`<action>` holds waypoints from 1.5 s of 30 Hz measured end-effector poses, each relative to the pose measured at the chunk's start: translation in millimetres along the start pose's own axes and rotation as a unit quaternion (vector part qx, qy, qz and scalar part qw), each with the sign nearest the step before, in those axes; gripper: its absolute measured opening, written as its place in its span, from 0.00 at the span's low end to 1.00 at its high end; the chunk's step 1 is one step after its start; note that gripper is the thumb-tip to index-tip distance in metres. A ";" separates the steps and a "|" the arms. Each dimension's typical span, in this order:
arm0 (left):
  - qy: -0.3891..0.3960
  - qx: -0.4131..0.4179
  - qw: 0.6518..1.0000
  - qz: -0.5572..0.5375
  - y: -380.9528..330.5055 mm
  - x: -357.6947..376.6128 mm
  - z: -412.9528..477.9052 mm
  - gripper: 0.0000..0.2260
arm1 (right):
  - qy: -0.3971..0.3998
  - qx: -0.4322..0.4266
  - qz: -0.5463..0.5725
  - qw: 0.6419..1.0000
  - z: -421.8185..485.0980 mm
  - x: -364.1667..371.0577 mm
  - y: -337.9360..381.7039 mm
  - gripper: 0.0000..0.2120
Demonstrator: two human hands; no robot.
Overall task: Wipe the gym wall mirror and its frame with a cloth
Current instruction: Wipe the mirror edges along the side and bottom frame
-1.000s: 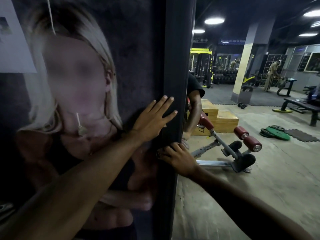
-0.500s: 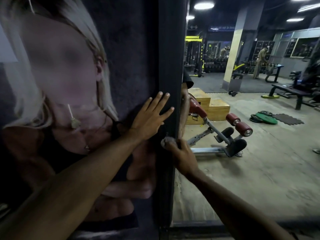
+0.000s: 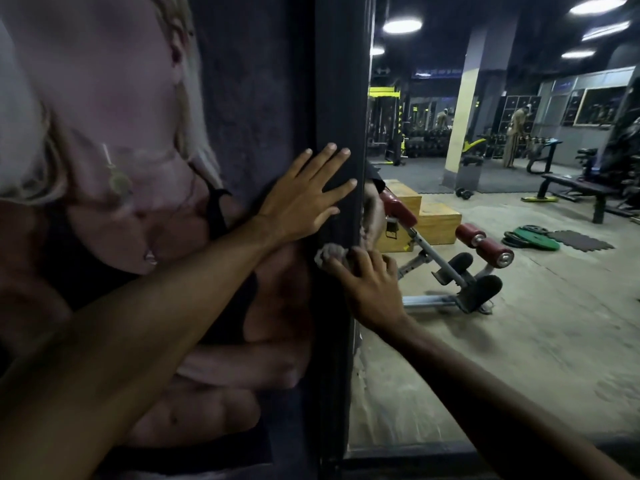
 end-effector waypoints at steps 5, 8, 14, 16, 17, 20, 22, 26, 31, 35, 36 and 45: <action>-0.027 0.018 0.999 0.000 -22.2 14.2 -15.9 0.26 | -0.005 -0.126 -0.054 0.991 -15.5 39.2 53.8 0.22; -0.041 0.002 0.999 -0.009 -29.7 20.8 -22.0 0.26 | 0.021 -0.230 -0.047 0.972 -38.9 51.3 51.8 0.20; -0.082 -0.004 0.996 -0.021 -34.4 30.7 -28.8 0.25 | -0.083 0.072 0.054 0.992 -23.7 38.2 -24.8 0.26; -0.089 -0.009 0.995 -0.038 -36.4 32.5 -33.0 0.25 | -0.081 0.066 0.078 0.991 -45.6 58.0 -7.4 0.27; -0.086 -0.017 0.995 -0.048 -37.1 33.1 -34.8 0.25 | -0.068 0.065 0.096 0.991 -59.3 69.3 -0.3 0.25; -0.066 -0.049 0.994 -0.067 -47.6 40.2 -47.5 0.26 | -0.068 0.063 0.105 0.990 -98.3 84.5 13.1 0.20; -0.049 -0.061 0.994 -0.071 -55.6 42.0 -53.7 0.27 | -0.123 0.082 0.079 0.986 -97.3 71.0 12.3 0.21; -0.023 -0.077 0.995 -0.059 -66.7 42.3 -66.2 0.28 | -0.169 0.045 -0.039 0.984 -67.5 61.6 39.3 0.23; 0.006 -0.085 0.995 -0.058 -89.1 53.1 -84.7 0.31 | -0.096 -0.142 -0.112 0.979 -108.8 107.0 72.2 0.28; 0.021 -0.091 0.994 -0.047 -104.1 66.0 -101.2 0.32 | -0.038 -0.275 -0.117 0.954 -136.1 114.3 76.3 0.21; 0.025 -0.092 0.994 -0.048 -105.7 67.5 -102.5 0.32 | -0.051 -0.263 -0.092 0.959 -131.3 104.9 70.9 0.20; 0.050 -0.086 0.994 -0.051 -121.7 82.0 -123.2 0.32 | -0.114 0.022 0.109 0.987 -174.0 132.8 51.0 0.27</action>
Point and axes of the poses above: each hand's wrist, its own z-axis towards the middle knuckle, its own x-axis out of the palm, y = z × x, the point moved 9 cm from there along z, towards the middle knuckle, and after that the axes turned 3 degrees about -z, right-handed, at the moved point
